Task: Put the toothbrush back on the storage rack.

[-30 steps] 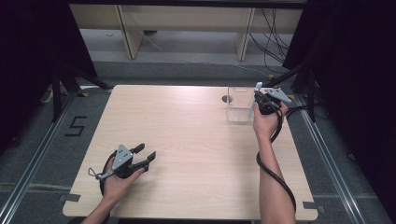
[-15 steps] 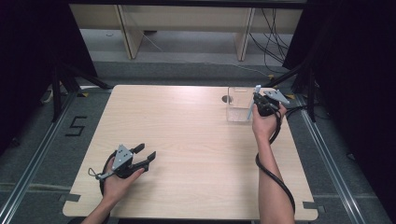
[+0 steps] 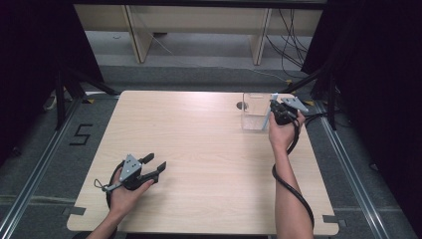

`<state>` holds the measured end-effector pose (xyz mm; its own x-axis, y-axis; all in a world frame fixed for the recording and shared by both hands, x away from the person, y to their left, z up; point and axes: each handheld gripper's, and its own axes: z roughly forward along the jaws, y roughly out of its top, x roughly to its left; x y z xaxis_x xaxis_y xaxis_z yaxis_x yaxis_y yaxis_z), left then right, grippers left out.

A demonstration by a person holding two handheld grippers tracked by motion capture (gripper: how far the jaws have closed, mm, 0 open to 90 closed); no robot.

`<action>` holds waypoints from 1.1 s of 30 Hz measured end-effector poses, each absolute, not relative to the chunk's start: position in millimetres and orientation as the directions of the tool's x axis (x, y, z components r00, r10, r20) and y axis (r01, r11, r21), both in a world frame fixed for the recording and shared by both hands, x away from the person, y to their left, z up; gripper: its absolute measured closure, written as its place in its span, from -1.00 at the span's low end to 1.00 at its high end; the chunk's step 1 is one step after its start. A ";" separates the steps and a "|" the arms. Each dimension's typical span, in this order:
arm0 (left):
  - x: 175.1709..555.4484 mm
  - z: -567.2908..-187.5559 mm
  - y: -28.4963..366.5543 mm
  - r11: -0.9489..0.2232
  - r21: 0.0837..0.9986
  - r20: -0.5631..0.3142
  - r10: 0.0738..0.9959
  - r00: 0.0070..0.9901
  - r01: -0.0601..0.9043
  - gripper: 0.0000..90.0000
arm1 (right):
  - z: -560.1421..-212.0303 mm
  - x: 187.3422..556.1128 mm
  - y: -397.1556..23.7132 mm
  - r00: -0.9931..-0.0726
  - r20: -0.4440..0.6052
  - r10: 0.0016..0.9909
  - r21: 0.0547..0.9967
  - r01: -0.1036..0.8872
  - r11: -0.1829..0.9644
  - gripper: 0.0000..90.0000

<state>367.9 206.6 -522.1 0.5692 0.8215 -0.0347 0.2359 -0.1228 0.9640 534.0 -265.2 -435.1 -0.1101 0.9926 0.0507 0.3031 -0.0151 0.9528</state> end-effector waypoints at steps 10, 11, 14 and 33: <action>368.0 -522.1 206.7 -0.120 0.964 -0.038 0.822 0.569 0.238 -0.13 | -437.1 533.6 -267.1 -0.106 0.073 0.992 0.949 0.315 -0.036 0.77; 368.0 -522.1 206.8 -0.120 0.964 -0.037 0.822 0.569 0.237 -0.13 | -437.1 533.6 -267.5 -0.105 0.065 0.992 0.949 0.314 -0.029 0.75; 367.9 -522.1 206.7 -0.122 0.964 -0.035 0.821 0.569 0.236 -0.13 | -437.7 533.1 -267.1 -0.092 0.081 0.992 0.945 0.323 -0.048 0.66; 367.8 -522.1 206.5 -0.123 0.964 -0.034 0.822 0.568 0.235 -0.13 | -434.3 520.3 -270.7 -0.106 0.100 0.989 0.927 0.372 -0.054 0.10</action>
